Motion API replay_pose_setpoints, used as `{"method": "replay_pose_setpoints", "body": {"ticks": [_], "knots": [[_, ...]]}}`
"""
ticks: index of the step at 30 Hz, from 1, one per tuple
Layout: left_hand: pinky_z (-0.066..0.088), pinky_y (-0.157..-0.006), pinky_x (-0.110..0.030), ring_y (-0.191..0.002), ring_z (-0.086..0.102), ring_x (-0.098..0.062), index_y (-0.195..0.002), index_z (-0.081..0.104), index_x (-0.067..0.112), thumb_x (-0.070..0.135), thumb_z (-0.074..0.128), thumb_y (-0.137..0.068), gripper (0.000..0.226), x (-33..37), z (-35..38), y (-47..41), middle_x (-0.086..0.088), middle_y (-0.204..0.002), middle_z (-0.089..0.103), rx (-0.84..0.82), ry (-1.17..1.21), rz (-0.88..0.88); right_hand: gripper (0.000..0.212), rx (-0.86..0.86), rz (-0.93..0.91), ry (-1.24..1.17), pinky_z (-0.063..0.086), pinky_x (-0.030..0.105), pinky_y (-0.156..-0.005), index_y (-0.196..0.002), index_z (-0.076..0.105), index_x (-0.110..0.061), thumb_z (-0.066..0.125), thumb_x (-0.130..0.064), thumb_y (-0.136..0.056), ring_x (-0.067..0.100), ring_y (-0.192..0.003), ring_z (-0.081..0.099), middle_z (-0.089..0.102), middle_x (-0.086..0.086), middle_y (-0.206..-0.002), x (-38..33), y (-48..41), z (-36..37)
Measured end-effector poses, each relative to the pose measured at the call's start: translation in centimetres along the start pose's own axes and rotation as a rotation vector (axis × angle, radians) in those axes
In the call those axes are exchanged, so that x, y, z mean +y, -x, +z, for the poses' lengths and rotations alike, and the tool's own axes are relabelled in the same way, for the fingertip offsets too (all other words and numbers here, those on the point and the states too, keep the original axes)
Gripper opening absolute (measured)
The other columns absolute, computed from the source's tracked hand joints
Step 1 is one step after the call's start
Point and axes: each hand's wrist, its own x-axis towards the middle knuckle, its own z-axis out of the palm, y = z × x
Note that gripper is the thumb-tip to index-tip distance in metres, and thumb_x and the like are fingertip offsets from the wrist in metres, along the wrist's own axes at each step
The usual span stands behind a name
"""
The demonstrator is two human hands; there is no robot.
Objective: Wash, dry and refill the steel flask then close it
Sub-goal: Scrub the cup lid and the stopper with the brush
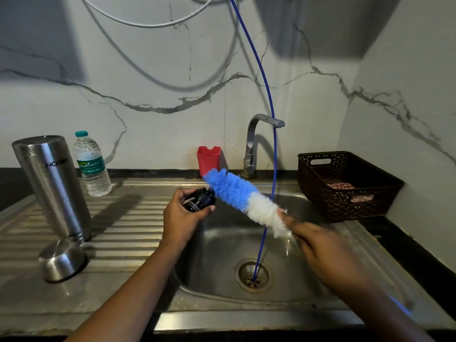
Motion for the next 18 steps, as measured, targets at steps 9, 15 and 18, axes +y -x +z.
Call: {"method": "replay_pose_setpoints", "body": {"ticks": [9, 15, 18], "knots": [[0.045, -0.073, -0.009, -0.077, 0.06, 0.013, -0.095, 0.059, 0.021, 0.008, 0.089, -0.058, 0.049, 0.1, 0.2, 0.2, 0.016, -0.089, 0.065, -0.008, -0.042, 0.024, 0.056, -0.115, -0.062, 0.185, 0.043, 0.033, -0.069, -0.137, -0.003, -0.055, 0.02, -0.032, -0.091, 0.02, -0.087, 0.058, 0.05, -0.007, -0.096, -0.4, -0.7, -1.0], [0.044, -0.072, -0.005, -0.083, 0.059, 0.007, -0.1, 0.061, 0.017, 0.011, 0.09, -0.058, 0.051, 0.1, 0.0, 0.2, 0.016, -0.09, 0.065, -0.009, -0.035, 0.0, 0.056, -0.147, -0.078, 0.242, 0.037, 0.029, -0.067, -0.141, -0.003, -0.05, 0.024, -0.029, -0.097, 0.019, -0.092, 0.058, 0.052, -0.006, -0.104, -1.2, -1.4, -0.3], [0.044, -0.073, -0.003, -0.084, 0.059, 0.007, -0.1, 0.06, 0.016, 0.009, 0.089, -0.059, 0.051, 0.3, 0.0, 0.4, 0.016, -0.091, 0.064, -0.042, -0.031, 0.019, 0.055, -0.18, -0.049, 0.296, 0.041, 0.027, -0.076, -0.143, -0.002, -0.052, 0.022, -0.03, -0.098, 0.014, -0.098, 0.056, 0.053, -0.01, -0.113, -0.9, -0.9, -0.7]]}}
